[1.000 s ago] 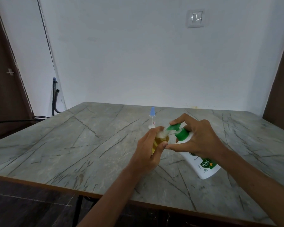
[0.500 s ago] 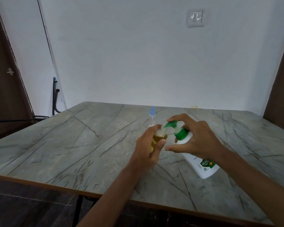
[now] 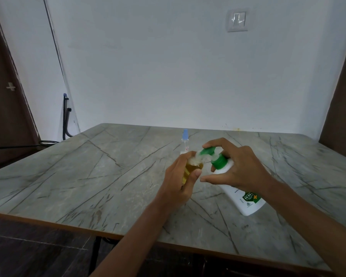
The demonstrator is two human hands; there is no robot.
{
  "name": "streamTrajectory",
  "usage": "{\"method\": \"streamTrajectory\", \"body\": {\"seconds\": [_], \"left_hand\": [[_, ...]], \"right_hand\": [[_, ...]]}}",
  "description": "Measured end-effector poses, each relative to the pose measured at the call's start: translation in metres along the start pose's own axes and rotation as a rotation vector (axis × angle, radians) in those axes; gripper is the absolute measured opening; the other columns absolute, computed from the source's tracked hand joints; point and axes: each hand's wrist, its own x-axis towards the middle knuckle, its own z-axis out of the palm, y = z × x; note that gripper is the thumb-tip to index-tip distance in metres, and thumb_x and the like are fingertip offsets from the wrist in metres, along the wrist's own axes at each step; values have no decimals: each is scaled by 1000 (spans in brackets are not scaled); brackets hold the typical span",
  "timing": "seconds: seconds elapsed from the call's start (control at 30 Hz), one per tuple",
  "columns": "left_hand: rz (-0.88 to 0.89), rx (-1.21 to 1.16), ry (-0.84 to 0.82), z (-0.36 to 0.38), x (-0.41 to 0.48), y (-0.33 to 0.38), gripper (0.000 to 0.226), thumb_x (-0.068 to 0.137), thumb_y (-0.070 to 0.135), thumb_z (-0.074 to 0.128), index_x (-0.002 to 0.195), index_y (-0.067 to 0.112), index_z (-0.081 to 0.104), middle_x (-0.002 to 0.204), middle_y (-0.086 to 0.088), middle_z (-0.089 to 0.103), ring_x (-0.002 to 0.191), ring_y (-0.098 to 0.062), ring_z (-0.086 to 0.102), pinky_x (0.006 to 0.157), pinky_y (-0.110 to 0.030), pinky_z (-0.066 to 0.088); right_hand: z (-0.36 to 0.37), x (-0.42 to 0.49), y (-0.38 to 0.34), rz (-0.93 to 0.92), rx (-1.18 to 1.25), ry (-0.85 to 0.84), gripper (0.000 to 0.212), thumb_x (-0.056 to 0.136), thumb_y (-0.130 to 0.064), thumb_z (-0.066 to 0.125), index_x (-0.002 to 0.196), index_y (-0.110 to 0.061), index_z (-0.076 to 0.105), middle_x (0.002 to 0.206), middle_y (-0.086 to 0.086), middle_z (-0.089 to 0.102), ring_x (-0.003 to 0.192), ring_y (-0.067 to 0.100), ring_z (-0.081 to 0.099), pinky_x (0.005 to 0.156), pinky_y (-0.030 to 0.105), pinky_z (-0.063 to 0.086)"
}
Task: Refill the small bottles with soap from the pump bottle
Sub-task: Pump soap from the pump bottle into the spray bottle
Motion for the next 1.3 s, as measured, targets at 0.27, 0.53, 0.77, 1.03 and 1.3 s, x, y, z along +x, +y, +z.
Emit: {"method": "streamTrajectory", "body": {"seconds": [0.27, 0.53, 0.77, 1.03, 1.3], "left_hand": [[-14, -3, 16, 1, 1, 1, 41, 95, 29, 51, 125, 2, 49, 104, 5, 57, 90, 3, 57, 73, -8, 44], [-2, -1, 21, 1, 0, 0, 41, 95, 30, 51, 125, 3, 49, 102, 2, 59, 85, -4, 58, 71, -11, 44], [19, -8, -13, 3, -1, 0, 38, 96, 26, 50, 124, 0, 50, 100, -5, 61, 82, -10, 58, 67, -21, 50], [-18, -6, 21, 2, 0, 2, 42, 95, 30, 49, 126, 2, 49, 104, 11, 54, 91, 5, 56, 74, -7, 43], [-27, -10, 41, 2, 1, 3, 46, 96, 36, 48, 125, 1, 49, 102, 9, 55, 89, 4, 56, 73, -7, 43]], "right_hand": [[2, 0, 4, -22, -7, -4, 72, 61, -74, 71, 123, -51, 43, 76, -19, 68, 68, 3, 66, 60, 15, 52], [2, 3, 0, -29, -19, 32, 66, 60, -52, 86, 116, -32, 56, 61, -28, 56, 56, -6, 60, 52, 4, 39], [3, 1, 3, -23, 19, 89, 59, 58, -57, 85, 105, -32, 61, 66, -5, 70, 55, 9, 65, 51, 27, 53], [3, 0, 2, -12, -31, 5, 74, 59, -77, 70, 123, -52, 42, 78, -24, 66, 70, 2, 66, 61, 12, 51], [2, 4, 1, -20, 12, 16, 68, 58, -49, 90, 114, -36, 53, 61, -26, 59, 55, -3, 60, 51, 5, 40]]}}
